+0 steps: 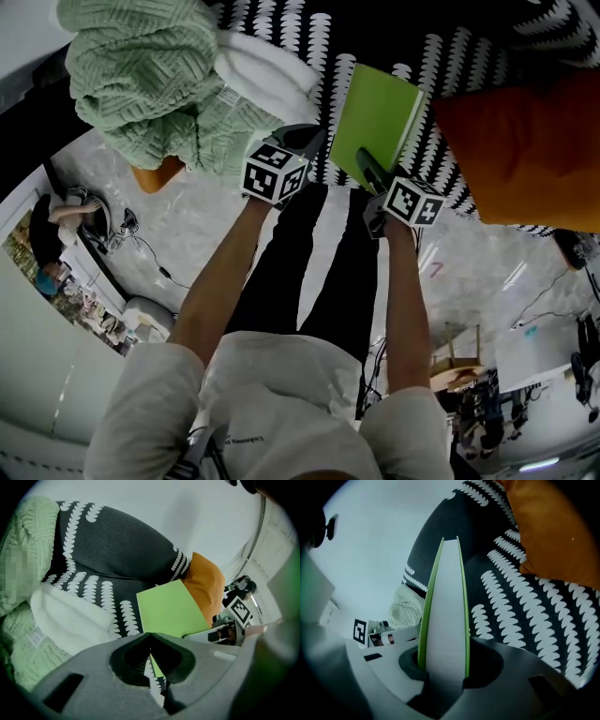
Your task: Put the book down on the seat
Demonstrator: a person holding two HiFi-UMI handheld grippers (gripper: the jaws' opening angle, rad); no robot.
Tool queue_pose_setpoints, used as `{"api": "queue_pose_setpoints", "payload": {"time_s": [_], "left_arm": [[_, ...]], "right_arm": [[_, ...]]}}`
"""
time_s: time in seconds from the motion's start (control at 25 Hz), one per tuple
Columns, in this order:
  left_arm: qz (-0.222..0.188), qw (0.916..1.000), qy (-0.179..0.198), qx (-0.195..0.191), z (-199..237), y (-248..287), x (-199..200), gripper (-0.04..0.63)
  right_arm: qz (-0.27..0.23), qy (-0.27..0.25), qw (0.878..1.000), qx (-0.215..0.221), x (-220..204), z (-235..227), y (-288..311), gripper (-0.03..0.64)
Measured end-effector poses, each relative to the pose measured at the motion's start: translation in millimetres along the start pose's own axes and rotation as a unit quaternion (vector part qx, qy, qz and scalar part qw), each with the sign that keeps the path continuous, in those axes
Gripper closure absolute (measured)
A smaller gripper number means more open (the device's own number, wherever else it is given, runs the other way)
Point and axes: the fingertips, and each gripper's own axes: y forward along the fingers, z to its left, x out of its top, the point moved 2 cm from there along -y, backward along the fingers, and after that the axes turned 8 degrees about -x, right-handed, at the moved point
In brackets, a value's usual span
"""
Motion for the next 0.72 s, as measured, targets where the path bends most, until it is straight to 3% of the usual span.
{"api": "queue_pose_setpoints", "payload": {"time_s": [0.36, 0.56, 0.72], "left_arm": [[-0.035, 0.9989, -0.003, 0.032, 43.0, -19.1, 9.2, 0.586], [-0.051, 0.9975, 0.019, 0.045, 60.8, -23.2, 21.5, 0.586], [-0.07, 0.9963, 0.017, 0.048, 65.8, -17.8, 34.5, 0.586]], "right_arm": [[-0.047, 0.105, 0.99, 0.086, 15.1, 2.5, 36.4, 0.488], [-0.107, 0.156, 0.965, 0.182, 43.0, 24.2, 57.3, 0.487], [-0.125, 0.177, 0.955, 0.204, 51.3, 36.2, 81.3, 0.488]]}}
